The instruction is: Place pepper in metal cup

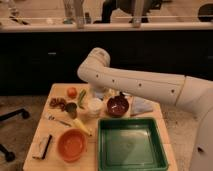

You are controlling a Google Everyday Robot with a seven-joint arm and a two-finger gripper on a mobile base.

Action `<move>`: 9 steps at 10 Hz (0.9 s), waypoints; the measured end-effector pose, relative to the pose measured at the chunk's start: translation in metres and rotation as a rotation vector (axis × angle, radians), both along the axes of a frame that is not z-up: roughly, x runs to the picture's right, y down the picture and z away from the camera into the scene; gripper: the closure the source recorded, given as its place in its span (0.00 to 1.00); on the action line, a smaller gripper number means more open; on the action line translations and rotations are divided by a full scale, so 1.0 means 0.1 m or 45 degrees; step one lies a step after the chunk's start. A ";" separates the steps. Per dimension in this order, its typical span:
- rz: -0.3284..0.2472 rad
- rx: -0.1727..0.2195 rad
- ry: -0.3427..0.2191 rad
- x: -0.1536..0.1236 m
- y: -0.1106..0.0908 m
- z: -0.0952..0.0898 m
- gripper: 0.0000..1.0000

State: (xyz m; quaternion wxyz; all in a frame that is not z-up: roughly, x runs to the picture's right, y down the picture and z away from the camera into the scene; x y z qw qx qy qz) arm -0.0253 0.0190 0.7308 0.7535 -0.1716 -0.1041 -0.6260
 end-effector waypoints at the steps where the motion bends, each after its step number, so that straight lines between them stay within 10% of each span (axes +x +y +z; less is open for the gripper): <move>1: -0.028 -0.008 -0.012 -0.09 0.00 0.05 0.20; 9: -0.120 -0.048 -0.031 -0.44 0.08 0.33 0.20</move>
